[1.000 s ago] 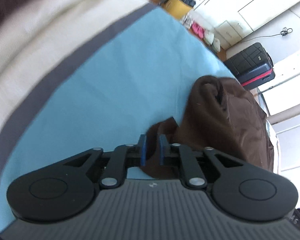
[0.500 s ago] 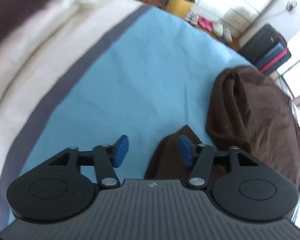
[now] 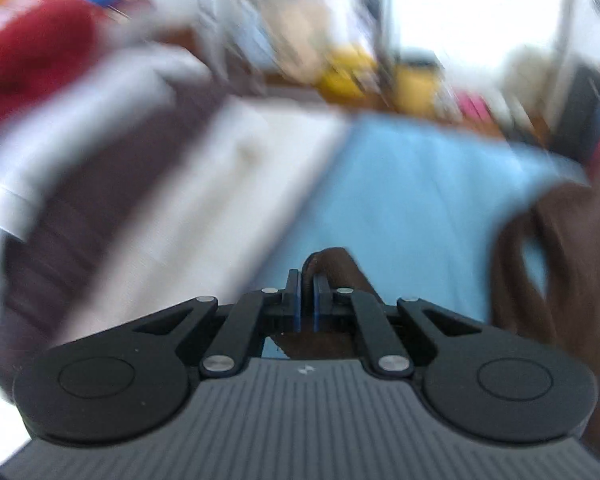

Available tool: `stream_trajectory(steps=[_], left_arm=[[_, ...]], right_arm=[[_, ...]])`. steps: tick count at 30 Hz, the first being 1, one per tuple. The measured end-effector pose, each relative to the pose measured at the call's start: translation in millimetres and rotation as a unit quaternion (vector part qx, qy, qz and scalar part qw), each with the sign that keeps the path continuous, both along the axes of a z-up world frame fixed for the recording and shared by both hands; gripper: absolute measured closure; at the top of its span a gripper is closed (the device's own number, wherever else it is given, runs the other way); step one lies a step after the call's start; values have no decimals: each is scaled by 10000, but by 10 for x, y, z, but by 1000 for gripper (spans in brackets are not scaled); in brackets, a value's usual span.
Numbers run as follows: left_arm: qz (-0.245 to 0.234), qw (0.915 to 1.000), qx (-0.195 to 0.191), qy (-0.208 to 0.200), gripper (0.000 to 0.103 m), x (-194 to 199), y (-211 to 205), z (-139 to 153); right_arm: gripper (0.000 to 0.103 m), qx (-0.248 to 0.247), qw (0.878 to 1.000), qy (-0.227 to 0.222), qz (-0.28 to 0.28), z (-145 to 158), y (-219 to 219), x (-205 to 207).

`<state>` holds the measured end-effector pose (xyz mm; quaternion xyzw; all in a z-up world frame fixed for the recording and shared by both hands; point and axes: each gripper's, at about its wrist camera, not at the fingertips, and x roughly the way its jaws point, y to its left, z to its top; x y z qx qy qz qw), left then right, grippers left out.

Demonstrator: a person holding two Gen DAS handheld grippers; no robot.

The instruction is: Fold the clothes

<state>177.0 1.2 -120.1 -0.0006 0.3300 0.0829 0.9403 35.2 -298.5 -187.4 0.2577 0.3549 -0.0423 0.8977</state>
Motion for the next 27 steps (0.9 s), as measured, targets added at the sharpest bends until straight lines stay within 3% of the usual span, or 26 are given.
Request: stream_trajectory(steps=[3, 8, 11, 13, 16, 18, 21, 24, 27], left_arm=[[603, 9955, 131, -722, 98, -44, 304, 347], [1044, 9824, -580, -1434, 98, 120, 616, 776], [1122, 9747, -989, -1661, 98, 158, 699, 740], [1187, 9728, -1155, -1622, 98, 253, 726, 542], [1240, 9769, -1262, -1200, 98, 335, 836, 188], [1266, 9778, -1371, -953, 98, 360, 988, 41], [1296, 9757, -1514, -907, 98, 356, 1172, -46], [1249, 9744, -1610, -946, 98, 335, 1234, -81], [1311, 9747, -1480, -1042, 98, 297, 1167, -74]], right_arm=[[67, -252, 9996, 94, 104, 0, -51, -35], [64, -430, 9987, 211, 169, -70, -52, 6], [61, -575, 9975, 250, 318, -31, 43, 63], [60, -513, 9972, 227, 488, 6, 105, 124], [58, -299, 9956, 178, 870, 44, 266, 272], [51, -354, 9920, 107, 1207, 78, 460, 381], [37, -842, 9775, 80, 1931, 110, 873, 491], [36, -1797, 9562, 169, 2305, 85, 1194, 449], [37, -1924, 9549, 357, 2232, -15, 1159, 384]])
